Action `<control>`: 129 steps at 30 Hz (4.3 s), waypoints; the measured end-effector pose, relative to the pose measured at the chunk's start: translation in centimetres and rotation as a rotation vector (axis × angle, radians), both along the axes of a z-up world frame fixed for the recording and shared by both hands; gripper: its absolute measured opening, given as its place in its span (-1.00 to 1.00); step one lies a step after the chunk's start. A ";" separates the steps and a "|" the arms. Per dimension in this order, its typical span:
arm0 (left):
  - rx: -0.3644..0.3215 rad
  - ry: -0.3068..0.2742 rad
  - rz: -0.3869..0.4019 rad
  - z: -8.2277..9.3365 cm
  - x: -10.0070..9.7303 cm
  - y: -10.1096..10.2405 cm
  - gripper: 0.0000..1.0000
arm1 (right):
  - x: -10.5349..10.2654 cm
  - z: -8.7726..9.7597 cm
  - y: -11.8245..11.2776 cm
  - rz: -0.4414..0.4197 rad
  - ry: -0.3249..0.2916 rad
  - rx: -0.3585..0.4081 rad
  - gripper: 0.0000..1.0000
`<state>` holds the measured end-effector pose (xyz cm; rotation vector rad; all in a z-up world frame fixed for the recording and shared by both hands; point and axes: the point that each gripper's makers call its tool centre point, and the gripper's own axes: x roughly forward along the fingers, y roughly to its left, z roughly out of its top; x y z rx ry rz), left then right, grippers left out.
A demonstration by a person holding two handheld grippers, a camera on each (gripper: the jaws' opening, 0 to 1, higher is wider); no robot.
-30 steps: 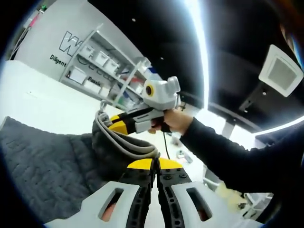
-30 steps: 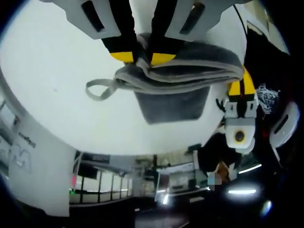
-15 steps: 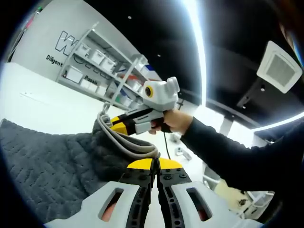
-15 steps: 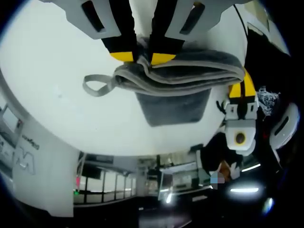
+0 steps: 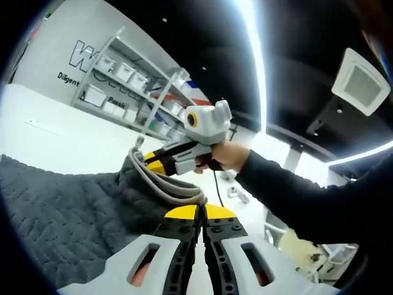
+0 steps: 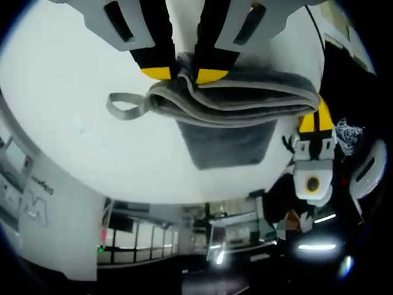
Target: Open the folded towel by lifting each exposed corner and separating the folded layers until the towel lies flat within the target outline without major curled edges
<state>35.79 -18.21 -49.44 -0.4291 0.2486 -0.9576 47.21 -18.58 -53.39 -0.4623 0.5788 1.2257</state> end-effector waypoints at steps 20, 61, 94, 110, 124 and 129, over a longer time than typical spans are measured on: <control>0.024 0.024 -0.027 -1.9 -0.3 -1.8 -1.00 | 0.6 -1.6 -2.5 -0.042 -0.006 -0.018 -0.83; 0.099 0.104 -0.095 -5.6 -1.3 -4.6 -0.99 | 1.9 -0.7 -7.5 -0.239 -0.082 -0.022 -0.74; 0.163 0.165 -0.245 -6.7 -3.7 -7.1 0.00 | 0.3 -1.2 -4.4 -0.156 -0.114 -0.044 -0.65; 0.178 0.002 -0.262 -2.7 -4.0 -6.2 0.99 | 0.7 -3.5 -3.5 -0.141 -0.101 -0.093 -0.59; 0.183 -0.055 -0.178 -0.1 -1.3 -0.6 1.00 | 2.0 -1.6 -4.2 -0.299 -0.099 0.038 0.40; 0.211 -0.089 -0.110 0.7 0.8 2.6 1.00 | 3.2 0.4 -4.7 -0.407 -0.170 0.115 0.97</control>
